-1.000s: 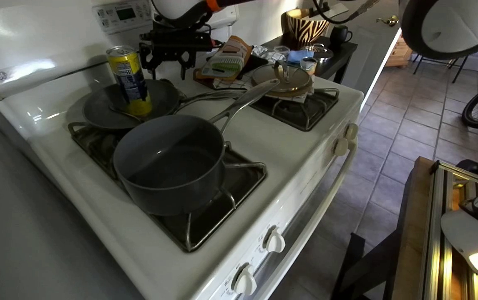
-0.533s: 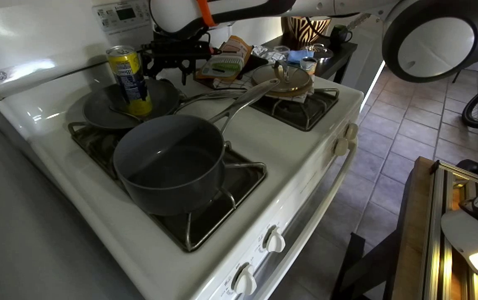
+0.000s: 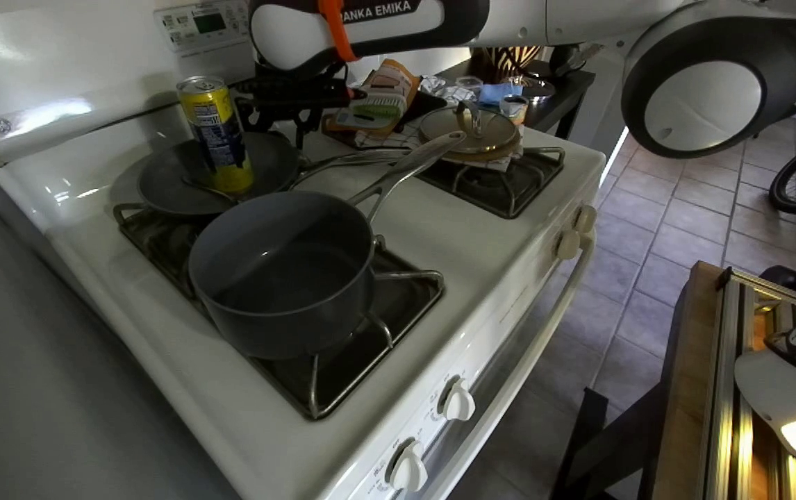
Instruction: Pick up the jar from the stove and put it on the pan.
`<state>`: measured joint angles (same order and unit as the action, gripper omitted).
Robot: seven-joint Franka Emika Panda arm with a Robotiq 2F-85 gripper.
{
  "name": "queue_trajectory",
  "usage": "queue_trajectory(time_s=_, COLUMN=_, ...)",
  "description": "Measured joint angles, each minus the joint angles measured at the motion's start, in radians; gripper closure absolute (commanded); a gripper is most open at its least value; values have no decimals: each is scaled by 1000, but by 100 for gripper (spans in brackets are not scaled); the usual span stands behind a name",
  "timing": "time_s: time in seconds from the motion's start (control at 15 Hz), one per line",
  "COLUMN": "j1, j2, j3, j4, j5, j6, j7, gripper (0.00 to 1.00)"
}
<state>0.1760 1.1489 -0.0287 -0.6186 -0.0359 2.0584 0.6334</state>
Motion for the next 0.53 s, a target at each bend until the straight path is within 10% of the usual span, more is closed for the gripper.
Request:
queue_trajectory(time_s=0.13, j1=0, j2=4, j3=-3, j4=11, j5=-1, j6=0, j7=-4, gripper=78)
queue_trajectory(time_s=0.53, j1=4, j2=7, j3=-4, j4=33, j5=-5, j6=-28, j7=-7, gripper=78)
